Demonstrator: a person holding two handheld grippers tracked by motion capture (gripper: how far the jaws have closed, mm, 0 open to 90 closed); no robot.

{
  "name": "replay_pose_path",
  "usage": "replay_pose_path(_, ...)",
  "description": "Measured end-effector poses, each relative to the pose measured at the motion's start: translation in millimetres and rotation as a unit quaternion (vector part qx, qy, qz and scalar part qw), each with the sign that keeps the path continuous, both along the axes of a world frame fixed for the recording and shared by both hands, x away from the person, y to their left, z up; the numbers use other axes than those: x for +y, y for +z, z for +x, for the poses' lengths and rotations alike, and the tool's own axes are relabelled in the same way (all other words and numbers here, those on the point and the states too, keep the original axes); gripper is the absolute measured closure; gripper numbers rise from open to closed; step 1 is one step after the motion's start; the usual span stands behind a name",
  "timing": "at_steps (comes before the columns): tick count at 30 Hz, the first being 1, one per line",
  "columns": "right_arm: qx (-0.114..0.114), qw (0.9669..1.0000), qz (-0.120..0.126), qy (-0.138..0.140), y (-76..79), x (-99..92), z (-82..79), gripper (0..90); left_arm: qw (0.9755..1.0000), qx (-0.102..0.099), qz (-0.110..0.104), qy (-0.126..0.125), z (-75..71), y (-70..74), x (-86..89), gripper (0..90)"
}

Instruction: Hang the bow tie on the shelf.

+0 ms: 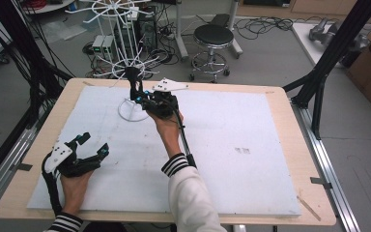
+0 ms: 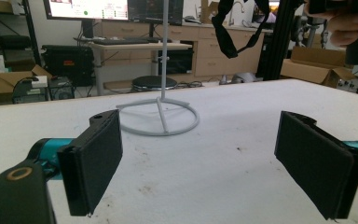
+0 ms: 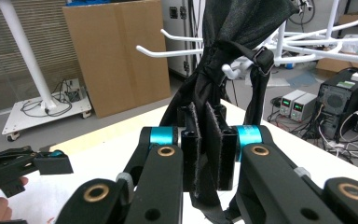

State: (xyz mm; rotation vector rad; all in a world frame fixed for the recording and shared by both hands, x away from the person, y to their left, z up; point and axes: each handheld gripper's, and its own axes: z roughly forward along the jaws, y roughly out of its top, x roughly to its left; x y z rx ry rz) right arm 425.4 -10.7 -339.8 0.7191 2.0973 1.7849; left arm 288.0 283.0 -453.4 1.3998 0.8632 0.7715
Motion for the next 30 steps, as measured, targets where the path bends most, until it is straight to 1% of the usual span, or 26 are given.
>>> replay_pose_path(6, 0.002, 1.0, 0.004, -0.002, -6.1, 3.4, 6.8, 84.6, 1.0, 0.0, 0.0, 0.0, 0.0, 0.0, 0.0, 15.4)
replay_pose_path(15, 0.005, 1.0, 0.005, -0.005, -10.1, 3.6, 10.9, 84.5, 1.0, 0.001, 0.001, 0.0, 0.1, 0.1, 0.4, 15.4)
replay_pose_path(17, 0.001, 1.0, 0.003, -0.007, -10.2, 2.5, 11.8, 82.8, 1.0, 0.001, 0.0, 0.001, 0.1, 0.1, 0.4, 15.4)
replay_pose_path(18, -0.001, 0.9999, 0.001, -0.011, -10.2, 2.3, 11.7, 79.4, 1.0, 0.001, -0.002, 0.002, 0.3, 0.0, 0.1, 15.4)
replay_pose_path(19, -0.001, 0.9999, 0.001, -0.011, -10.2, 2.3, 11.7, 79.4, 1.0, 0.001, -0.002, 0.002, 0.3, 0.1, 0.2, 15.4)
replay_pose_path(20, -0.004, 0.9998, -0.007, -0.02, -10.0, 3.0, 11.1, 68.7, 1.0, 0.001, -0.002, 0.002, 0.4, 0.0, 0.3, 15.5)
replay_pose_path(21, -0.007, 0.9995, -0.014, -0.027, -9.6, 3.7, 10.5, 61.2, 1.0, 0.002, -0.002, 0.002, 0.3, 0.1, 0.4, 15.5)
replay_pose_path(22, -0.01, 0.9992, -0.019, -0.035, -9.4, 4.6, 9.7, 50.0, 1.0, 0.002, -0.003, 0.002, 0.3, 0.0, 0.5, 15.5)
replay_pose_path(23, -0.013, 0.9988, -0.019, -0.044, -9.4, 6.0, 8.9, 34.9, 1.0, 0.003, -0.003, 0.002, 0.3, 0.0, 0.5, 15.5)
replay_pose_path(24, -0.018, 0.9981, -0.023, -0.053, -9.0, 7.4, 8.2, 22.8, 1.0, 0.003, -0.003, 0.001, 0.3, 0.1, 0.6, 15.5)
replay_pose_path(25, -0.02, 0.9975, -0.031, -0.06, -8.4, 8.6, 6.9, 16.6, 1.0, 0.002, -0.003, 0.002, 0.3, 0.0, 0.4, 15.5)
replay_pose_path(26, -0.019, 0.9975, -0.038, -0.055, -7.6, 9.0, 5.5, 12.0, 1.0, 0.002, -0.003, 0.002, 0.3, 0.0, 0.4, 15.5)
replay_pose_path(28, -0.02, 0.9975, -0.046, -0.049, -6.1, 9.8, 3.4, 10.7, 1.0, 0.002, -0.002, 0.002, 0.3, 0.0, 0.3, 15.5)
replay_pose_path(29, -0.02, 0.9975, -0.046, -0.049, -6.1, 9.8, 3.4, 10.7, 1.0, 0.002, -0.002, 0.002, 0.3, 0.0, 0.4, 15.5)
replay_pose_path(30, -0.017, 0.9975, -0.053, -0.044, -4.1, 9.6, 0.7, 8.2, 1.0, 0.002, -0.003, 0.001, 0.3, 0.0, 0.4, 15.5)
